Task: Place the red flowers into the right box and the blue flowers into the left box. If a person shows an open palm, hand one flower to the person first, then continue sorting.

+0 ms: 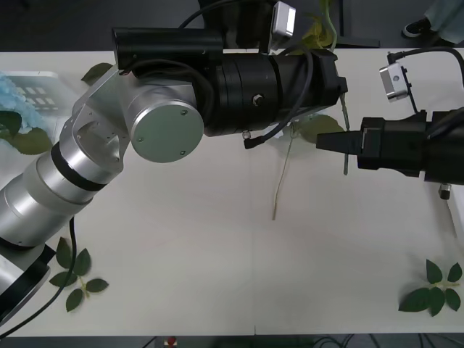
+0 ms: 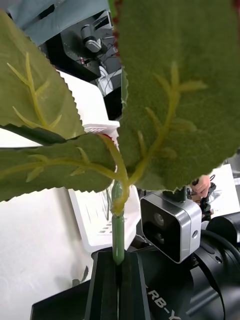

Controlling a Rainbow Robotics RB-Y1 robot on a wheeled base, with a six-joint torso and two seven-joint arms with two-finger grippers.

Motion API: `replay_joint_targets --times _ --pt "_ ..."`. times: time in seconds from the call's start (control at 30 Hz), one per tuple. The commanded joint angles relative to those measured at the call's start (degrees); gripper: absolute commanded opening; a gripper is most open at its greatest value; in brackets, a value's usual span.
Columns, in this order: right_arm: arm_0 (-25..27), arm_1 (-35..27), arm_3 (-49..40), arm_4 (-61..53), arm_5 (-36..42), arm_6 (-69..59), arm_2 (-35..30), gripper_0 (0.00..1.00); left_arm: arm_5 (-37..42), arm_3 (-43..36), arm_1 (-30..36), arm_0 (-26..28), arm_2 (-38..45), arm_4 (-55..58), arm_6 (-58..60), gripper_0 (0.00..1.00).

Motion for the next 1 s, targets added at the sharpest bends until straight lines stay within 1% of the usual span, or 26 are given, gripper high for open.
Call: replay_joint_targets --times 0.03,0.4,0.47,0.5,0.53,0.57,0.6,0.63,0.67,0.7,0.73,0.83,0.93,0.97,1.0 --pt "-0.91 0.85 -1.68 -0.02 -0.86 -1.74 -1.06 0.0 -0.53 -2.23 -0.72 -2.09 0.01 0.54 -1.25 0.0" --pt "-0.91 1.02 -1.68 -0.11 -1.65 -2.09 -1.06 0.0 -0.97 -2.14 -0.54 -2.09 0.1 0.72 -1.34 0.0" --pt "-0.91 1.02 -1.68 -0.11 -1.65 -2.09 -1.06 0.0 -0.97 -2.14 -0.54 -2.09 0.01 0.72 -1.34 0.02" --pt "-0.91 1.11 -1.68 -0.02 -1.65 -2.09 -1.06 0.0 -1.14 -2.14 -0.54 -2.09 0.01 0.54 -1.51 0.07" --pt "-0.91 1.02 -1.68 -0.02 -1.65 -2.09 -1.06 0.0 -1.58 -2.14 -0.46 -2.09 0.01 0.54 -1.69 0.2" --pt "-0.82 1.02 -1.68 -0.02 -1.74 -2.18 -1.15 0.0 -1.85 -2.14 -0.46 -2.09 0.01 0.72 -1.69 0.39" --pt "-0.82 1.02 -1.68 -0.02 -1.74 -2.18 -1.15 0.0 -1.93 -2.14 -0.46 -2.09 0.1 0.63 -1.69 0.54" --pt "-0.82 1.02 -1.68 -0.02 -1.74 -2.27 -1.15 0.0 -2.2 -2.23 -0.46 -2.18 0.1 0.72 -1.69 0.63" --pt "-0.82 1.02 -1.68 -0.11 -1.83 -2.27 -1.06 0.0 -2.2 -2.14 -0.46 -2.18 0.01 0.8 -1.69 0.7" --pt "-0.82 1.02 -1.68 -0.02 -1.83 -2.27 -1.06 0.0 -2.28 -2.14 -0.46 -2.18 0.01 0.8 -1.77 0.75" --pt "-0.82 1.11 -1.68 -0.11 -1.74 -2.27 -1.06 0.0 -2.28 -2.14 -0.46 -2.18 0.1 0.8 -1.69 0.78" --pt "-0.82 1.02 -1.59 -0.02 -1.83 -2.44 -1.15 0.0 -2.37 -2.14 -0.46 -2.18 0.01 0.89 -1.86 0.84" --pt "-0.82 1.02 -1.15 -0.02 -2.35 -2.44 -1.24 0.0 -2.55 -2.14 -0.46 -2.27 0.1 0.89 -2.13 0.88" --pt "-0.82 1.02 -0.89 -0.02 -2.35 -2.35 -1.68 0.0 -2.55 -2.23 -0.46 -2.27 0.01 0.98 -2.13 0.88" --pt "-0.82 0.93 -0.18 -0.02 -2.27 -2.35 -2.47 0.0 -2.81 -2.23 -0.46 -2.27 0.1 0.98 -2.39 0.91"
